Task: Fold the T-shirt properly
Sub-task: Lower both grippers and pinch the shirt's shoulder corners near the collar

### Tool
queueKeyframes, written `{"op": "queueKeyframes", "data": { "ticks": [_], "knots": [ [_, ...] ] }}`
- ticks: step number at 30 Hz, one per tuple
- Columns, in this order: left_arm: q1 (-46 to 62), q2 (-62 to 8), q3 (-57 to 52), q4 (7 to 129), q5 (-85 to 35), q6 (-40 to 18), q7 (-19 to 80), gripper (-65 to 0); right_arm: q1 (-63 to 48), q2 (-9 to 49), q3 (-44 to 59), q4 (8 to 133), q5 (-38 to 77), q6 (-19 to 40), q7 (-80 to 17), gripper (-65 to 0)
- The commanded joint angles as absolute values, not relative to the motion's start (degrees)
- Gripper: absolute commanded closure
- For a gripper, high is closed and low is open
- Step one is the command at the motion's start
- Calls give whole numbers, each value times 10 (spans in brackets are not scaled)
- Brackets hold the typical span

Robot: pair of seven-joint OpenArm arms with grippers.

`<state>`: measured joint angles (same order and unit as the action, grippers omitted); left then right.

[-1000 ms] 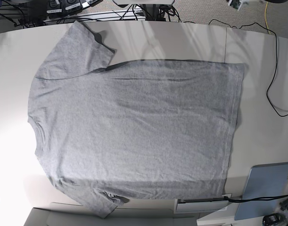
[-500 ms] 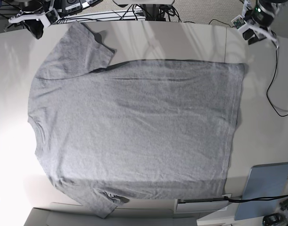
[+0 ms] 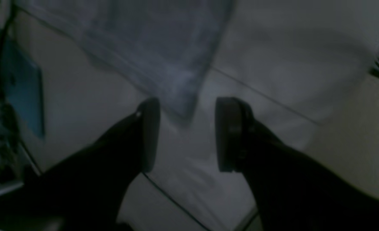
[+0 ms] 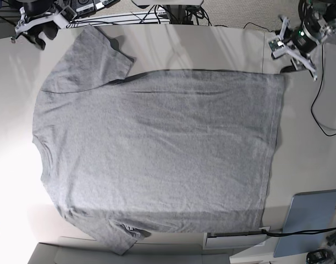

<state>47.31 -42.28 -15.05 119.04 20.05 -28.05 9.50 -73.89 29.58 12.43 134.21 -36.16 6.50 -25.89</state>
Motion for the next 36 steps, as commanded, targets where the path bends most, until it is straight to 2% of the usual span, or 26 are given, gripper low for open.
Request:
{"op": "queueKeyframes", "data": {
  "ticks": [1, 5, 12, 20, 25, 30, 33, 36],
  "knots": [
    [471, -430, -151, 1190, 199, -275, 90, -292, -740, 304, 128, 1350, -369, 53, -255, -265],
    [417, -430, -100, 1147, 199, -275, 90, -292, -717, 313, 128, 1350, -364, 53, -267, -265],
    [314, -431, 6, 1053, 232, -209, 137, -292, -705, 313, 128, 1350, -365, 53, -311, -265],
    [256, -431, 26, 980, 232, -224, 120, -292, -705, 313, 128, 1350, -399, 53, -314, -265],
    [238, -430, 26, 959, 232, -258, 90, -291, -705, 313, 128, 1350, -427, 53, -313, -265],
    [234, -430, 26, 949, 245, -260, 90, -288, -705, 313, 128, 1350, -434, 53, -313, -265],
    [235, -430, 26, 947, 245, -261, 90, -252, -705, 313, 128, 1350, -434, 57, -313, -265],
    [235, -430, 26, 947, 245, -274, 90, -167, -705, 313, 128, 1350, -434, 79, -313, -265]
  ]
}}
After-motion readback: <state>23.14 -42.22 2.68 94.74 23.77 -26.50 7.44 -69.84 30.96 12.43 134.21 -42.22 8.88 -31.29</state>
